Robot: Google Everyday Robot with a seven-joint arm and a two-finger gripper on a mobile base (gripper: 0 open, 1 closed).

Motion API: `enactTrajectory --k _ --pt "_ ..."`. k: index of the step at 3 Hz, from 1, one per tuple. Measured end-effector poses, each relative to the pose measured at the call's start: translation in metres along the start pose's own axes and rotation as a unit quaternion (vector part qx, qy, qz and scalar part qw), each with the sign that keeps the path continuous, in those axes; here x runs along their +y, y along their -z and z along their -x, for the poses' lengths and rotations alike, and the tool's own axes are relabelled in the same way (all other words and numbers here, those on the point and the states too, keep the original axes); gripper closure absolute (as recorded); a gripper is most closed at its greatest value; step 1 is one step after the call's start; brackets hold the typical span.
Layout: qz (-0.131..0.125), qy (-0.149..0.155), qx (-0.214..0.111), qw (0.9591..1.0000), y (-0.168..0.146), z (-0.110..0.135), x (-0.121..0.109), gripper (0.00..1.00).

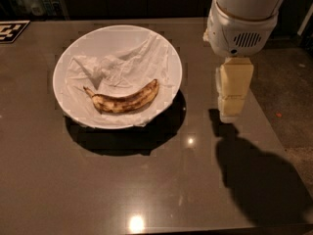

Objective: Pick banana from white bowl

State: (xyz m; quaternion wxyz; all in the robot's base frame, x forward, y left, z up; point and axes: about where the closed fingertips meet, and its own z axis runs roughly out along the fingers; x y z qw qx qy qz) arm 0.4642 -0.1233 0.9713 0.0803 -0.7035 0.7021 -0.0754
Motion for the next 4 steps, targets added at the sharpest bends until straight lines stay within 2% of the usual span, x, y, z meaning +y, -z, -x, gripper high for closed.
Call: enactTrajectory --k 1,2,3,4 --pt "-0.004 0.016 0.011 0.9998 -0.006 0.031 -0.023 0.00" --pt "-0.009 0.055 0.009 0.9984 -0.014 0.080 -0.053 0.00" --pt "-0.007 0.081 -0.002 0.9967 -0.022 0.118 -0.072 0.00" --pt "0.008 0.093 -0.013 0.9955 -0.032 0.137 -0.075 0.15"
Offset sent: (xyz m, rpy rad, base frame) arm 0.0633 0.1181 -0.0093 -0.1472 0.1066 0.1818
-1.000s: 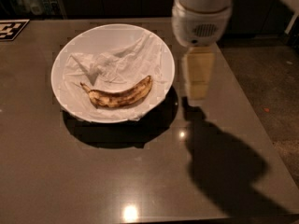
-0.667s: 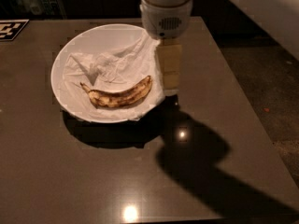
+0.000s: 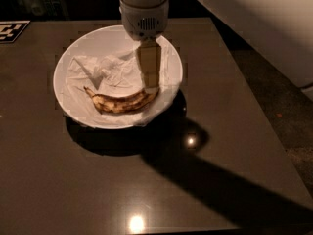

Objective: Pick banana from white bowl

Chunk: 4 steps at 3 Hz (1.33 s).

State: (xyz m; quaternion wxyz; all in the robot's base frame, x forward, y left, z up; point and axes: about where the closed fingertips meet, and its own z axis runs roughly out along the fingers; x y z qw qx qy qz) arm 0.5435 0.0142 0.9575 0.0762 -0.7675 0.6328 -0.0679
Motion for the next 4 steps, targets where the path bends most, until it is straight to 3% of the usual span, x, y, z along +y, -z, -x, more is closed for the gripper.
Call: enactTrajectory --k 2,3,4 --pt "0.061 0.000 -0.019 0.9979 -0.040 0.013 0.009 0.22" --pt "0.092 -0.002 -0.027 0.9954 -0.060 0.016 0.015 0.32" --pt "0.117 -0.004 -0.033 0.9926 -0.077 0.016 0.018 0.31"
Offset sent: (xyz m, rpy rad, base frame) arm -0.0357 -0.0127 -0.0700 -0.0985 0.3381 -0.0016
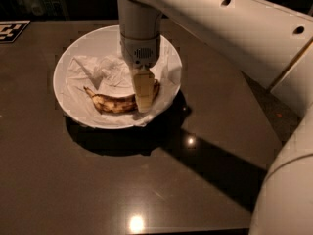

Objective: Pick banana from white bowl

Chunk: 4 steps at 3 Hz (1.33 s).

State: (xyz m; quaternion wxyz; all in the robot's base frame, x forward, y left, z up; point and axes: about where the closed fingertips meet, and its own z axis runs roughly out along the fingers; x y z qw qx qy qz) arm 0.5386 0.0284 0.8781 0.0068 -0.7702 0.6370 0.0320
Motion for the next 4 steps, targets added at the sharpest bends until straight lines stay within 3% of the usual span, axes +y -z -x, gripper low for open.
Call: enactTrajectory --k 1,2,3,4 --pt "0.014 -0.003 -0.004 0.9999 -0.012 -0.004 -0.005 0.32" --pt "0.025 -0.007 -0.006 0.9996 -0.027 -0.007 -0.009 0.50" --pt "0.005 -0.007 -0.019 0.9998 -0.028 -0.001 -0.020 0.81" --pt "-0.001 -0.007 -0.023 0.9997 -0.029 0.002 -0.023 1.00"
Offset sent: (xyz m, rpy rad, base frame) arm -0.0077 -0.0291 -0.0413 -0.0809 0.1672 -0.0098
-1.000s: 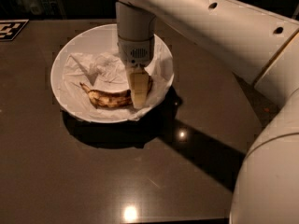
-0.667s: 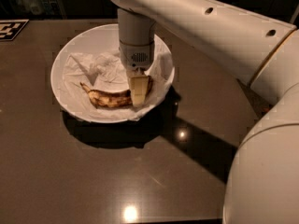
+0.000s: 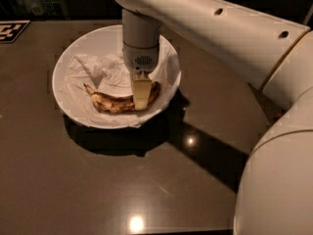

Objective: Pick banana from white bowl

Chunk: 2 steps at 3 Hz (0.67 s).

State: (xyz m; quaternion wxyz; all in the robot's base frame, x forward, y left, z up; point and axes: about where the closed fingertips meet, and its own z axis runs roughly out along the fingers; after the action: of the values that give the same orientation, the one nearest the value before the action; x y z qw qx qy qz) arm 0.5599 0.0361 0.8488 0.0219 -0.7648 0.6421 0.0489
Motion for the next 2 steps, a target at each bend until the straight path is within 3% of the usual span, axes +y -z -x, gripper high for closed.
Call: enactTrajectory --k 1,2 --pt "-0.032 0.014 -0.040 0.9986 0.025 -0.004 0.018 1.00" --pt "-0.068 0.033 -0.083 0.9937 0.057 -0.008 0.042 1.00"
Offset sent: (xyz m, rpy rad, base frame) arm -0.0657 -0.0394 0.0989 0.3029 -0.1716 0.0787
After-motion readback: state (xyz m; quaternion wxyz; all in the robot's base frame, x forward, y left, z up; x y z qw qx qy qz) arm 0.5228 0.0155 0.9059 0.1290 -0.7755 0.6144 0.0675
